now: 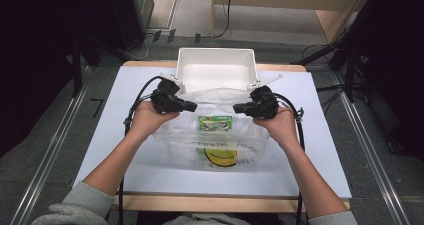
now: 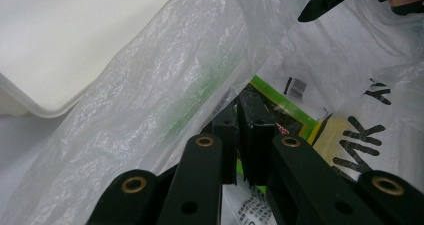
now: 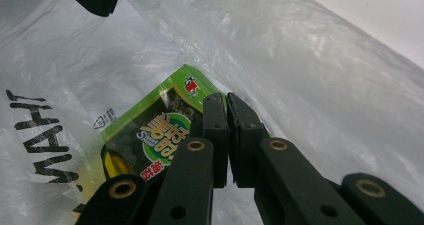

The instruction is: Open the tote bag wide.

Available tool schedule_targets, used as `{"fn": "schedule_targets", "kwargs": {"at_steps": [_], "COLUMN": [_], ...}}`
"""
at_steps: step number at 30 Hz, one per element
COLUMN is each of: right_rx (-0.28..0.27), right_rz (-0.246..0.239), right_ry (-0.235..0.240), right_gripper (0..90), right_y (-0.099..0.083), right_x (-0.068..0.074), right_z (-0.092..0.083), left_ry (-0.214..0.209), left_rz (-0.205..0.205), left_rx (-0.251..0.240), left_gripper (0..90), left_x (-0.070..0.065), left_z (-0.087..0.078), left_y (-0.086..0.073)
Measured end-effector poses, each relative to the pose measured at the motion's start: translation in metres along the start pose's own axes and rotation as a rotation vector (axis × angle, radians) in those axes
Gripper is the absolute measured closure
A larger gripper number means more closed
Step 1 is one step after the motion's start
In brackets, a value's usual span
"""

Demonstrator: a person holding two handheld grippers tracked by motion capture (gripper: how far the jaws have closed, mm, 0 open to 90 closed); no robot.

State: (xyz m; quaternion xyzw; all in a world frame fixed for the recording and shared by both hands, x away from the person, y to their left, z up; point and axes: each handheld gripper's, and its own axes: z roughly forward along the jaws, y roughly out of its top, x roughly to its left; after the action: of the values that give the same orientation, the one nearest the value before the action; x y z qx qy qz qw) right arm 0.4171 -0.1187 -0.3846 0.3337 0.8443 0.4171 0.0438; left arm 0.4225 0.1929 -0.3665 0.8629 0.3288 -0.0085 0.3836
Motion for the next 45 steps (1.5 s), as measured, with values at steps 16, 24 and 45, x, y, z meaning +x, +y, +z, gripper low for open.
{"fn": "schedule_targets", "kwargs": {"at_steps": [16, 24, 45], "right_rx": [0.026, 0.058, 0.083], "right_rz": [0.067, 0.081, 0.099], "right_ry": [-0.021, -0.045, -0.103], "right_gripper": [89.0, 89.0, 88.6], "right_y": [-0.024, -0.036, -0.056], "right_x": [-0.012, -0.015, -0.016], "right_z": [0.019, 0.026, 0.039], "left_ry": [0.009, 0.036, 0.095], "left_rz": [-0.042, -0.050, -0.096], "left_rx": [-0.017, -0.009, 0.011], "left_gripper": [88.2, 88.2, 88.1], "left_x": [0.008, 0.009, 0.023], "left_z": [0.018, 0.027, 0.043], "left_y": [-0.024, -0.035, -0.063]}}
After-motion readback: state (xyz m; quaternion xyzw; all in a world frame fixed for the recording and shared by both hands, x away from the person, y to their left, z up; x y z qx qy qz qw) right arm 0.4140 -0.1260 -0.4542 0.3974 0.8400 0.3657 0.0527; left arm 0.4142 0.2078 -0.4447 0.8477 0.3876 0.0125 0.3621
